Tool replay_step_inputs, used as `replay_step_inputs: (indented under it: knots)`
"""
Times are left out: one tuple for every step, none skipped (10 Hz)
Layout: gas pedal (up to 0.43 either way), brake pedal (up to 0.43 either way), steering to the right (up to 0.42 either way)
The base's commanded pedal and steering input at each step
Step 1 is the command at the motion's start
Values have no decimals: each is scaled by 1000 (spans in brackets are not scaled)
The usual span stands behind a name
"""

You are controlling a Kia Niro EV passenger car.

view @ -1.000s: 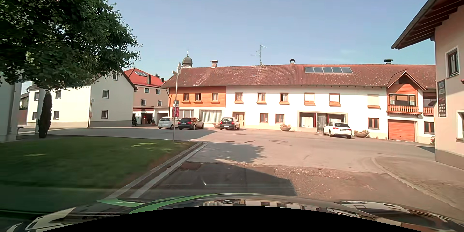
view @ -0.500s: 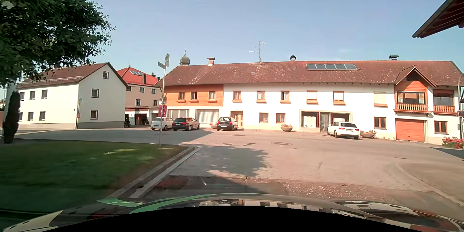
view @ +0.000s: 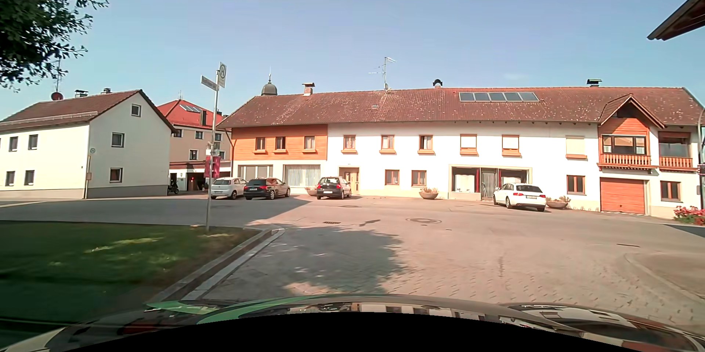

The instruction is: Follow the waypoints while adhering to traffic rules and regulations

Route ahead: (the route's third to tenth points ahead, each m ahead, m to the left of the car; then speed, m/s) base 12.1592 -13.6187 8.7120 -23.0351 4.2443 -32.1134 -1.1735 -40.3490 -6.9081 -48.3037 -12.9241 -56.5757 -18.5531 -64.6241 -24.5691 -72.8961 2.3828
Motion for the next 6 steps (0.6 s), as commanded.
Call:
replay_step_inputs:
  knots:
    - [0,207,123]
    - [0,213,126]
    - [0,213,129]
    - [0,213,130]
    - [0,213,132]
    - [0,213,135]
